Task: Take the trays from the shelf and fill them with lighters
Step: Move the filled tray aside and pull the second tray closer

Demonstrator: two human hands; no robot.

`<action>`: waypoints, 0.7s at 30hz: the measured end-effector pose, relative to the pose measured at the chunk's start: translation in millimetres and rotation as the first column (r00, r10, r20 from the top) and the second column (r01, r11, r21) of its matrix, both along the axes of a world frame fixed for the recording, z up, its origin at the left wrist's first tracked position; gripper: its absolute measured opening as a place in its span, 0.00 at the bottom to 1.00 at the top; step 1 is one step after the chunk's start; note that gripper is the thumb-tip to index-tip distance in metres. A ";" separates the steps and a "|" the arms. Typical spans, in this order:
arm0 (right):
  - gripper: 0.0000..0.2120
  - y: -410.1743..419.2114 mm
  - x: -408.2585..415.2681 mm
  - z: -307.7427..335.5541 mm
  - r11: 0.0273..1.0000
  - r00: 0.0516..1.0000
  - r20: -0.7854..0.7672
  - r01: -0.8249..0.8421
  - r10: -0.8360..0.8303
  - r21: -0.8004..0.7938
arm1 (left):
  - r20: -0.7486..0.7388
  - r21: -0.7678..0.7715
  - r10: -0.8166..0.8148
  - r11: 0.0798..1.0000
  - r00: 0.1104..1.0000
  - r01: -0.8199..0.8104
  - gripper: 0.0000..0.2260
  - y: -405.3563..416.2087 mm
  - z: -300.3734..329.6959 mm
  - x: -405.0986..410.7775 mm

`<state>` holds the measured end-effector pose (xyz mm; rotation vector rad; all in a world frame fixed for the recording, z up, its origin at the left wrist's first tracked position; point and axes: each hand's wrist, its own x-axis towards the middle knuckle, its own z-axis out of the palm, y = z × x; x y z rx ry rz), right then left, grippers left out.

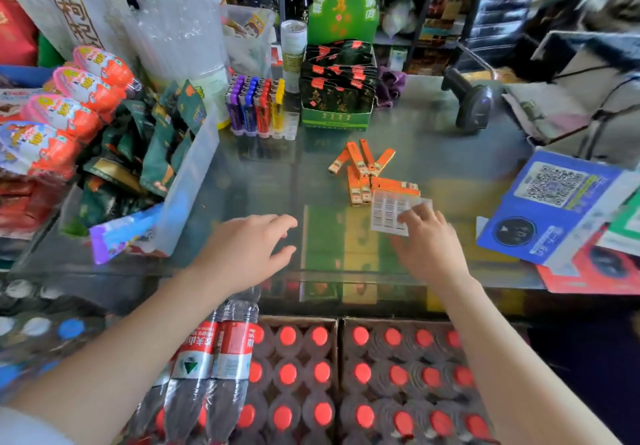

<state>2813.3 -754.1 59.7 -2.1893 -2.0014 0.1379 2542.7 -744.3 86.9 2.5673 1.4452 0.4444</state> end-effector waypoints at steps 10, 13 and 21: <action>0.11 -24.9 -61.8 4.4 0.901 0.888 -0.192 -0.432 0.418 -0.037 | 0.113 -0.306 0.199 0.939 0.973 -0.156 0.35 -23.8 -18.6 -14.7; 0.11 -21.0 -85.1 5.0 0.869 0.858 -0.176 -0.494 0.482 -0.027 | 0.137 -0.339 0.239 0.923 0.961 -0.182 0.41 -22.2 -24.8 -20.2; 0.14 2.3 -114.2 10.0 0.811 0.806 -0.135 -0.584 0.577 -0.026 | 0.108 -0.321 0.265 0.921 0.958 -0.219 0.43 -5.0 -39.2 -26.0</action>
